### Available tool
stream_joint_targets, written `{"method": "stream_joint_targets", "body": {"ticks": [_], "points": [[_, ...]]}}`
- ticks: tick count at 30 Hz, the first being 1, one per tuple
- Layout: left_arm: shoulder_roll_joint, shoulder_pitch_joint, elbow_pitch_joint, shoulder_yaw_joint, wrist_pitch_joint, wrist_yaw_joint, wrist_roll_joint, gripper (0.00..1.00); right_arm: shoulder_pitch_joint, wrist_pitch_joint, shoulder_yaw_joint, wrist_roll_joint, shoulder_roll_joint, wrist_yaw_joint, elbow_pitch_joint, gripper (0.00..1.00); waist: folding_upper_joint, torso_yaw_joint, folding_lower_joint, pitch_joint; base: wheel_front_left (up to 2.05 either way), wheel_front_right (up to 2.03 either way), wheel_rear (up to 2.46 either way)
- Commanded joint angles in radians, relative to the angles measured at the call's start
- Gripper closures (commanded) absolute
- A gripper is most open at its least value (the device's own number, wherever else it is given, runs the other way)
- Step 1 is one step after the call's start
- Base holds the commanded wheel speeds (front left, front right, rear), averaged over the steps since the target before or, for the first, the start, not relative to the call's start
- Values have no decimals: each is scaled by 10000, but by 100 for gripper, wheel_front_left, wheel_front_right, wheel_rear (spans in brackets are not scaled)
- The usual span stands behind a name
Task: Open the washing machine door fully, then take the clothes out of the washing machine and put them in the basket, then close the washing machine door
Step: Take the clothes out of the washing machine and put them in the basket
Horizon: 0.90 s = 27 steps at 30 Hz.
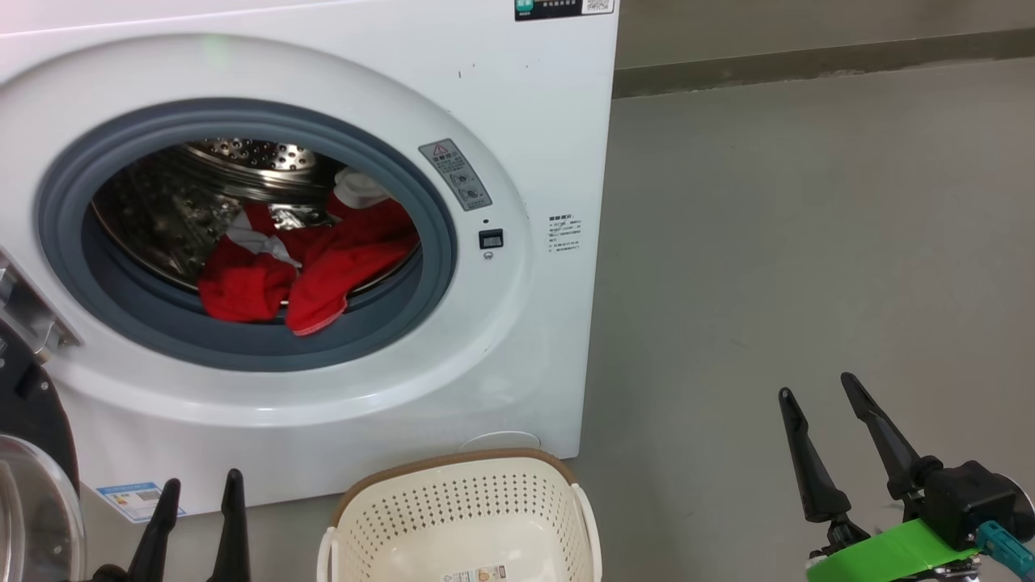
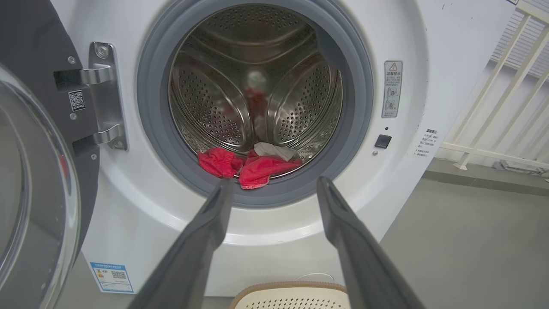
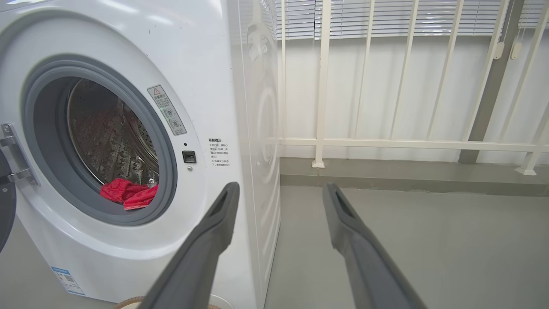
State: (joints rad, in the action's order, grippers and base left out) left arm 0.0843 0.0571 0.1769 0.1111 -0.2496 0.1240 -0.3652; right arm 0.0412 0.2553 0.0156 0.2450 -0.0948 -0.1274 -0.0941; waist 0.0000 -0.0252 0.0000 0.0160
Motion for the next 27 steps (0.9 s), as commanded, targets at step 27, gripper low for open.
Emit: {"method": "stream_joint_targets", "body": {"ticks": [27], "points": [[177, -635, -74, 379, -113, -126, 143, 0, -298, 65, 337, -23, -267, -33, 193, 0, 0, 97, 0, -67, 0, 0, 0]]}}
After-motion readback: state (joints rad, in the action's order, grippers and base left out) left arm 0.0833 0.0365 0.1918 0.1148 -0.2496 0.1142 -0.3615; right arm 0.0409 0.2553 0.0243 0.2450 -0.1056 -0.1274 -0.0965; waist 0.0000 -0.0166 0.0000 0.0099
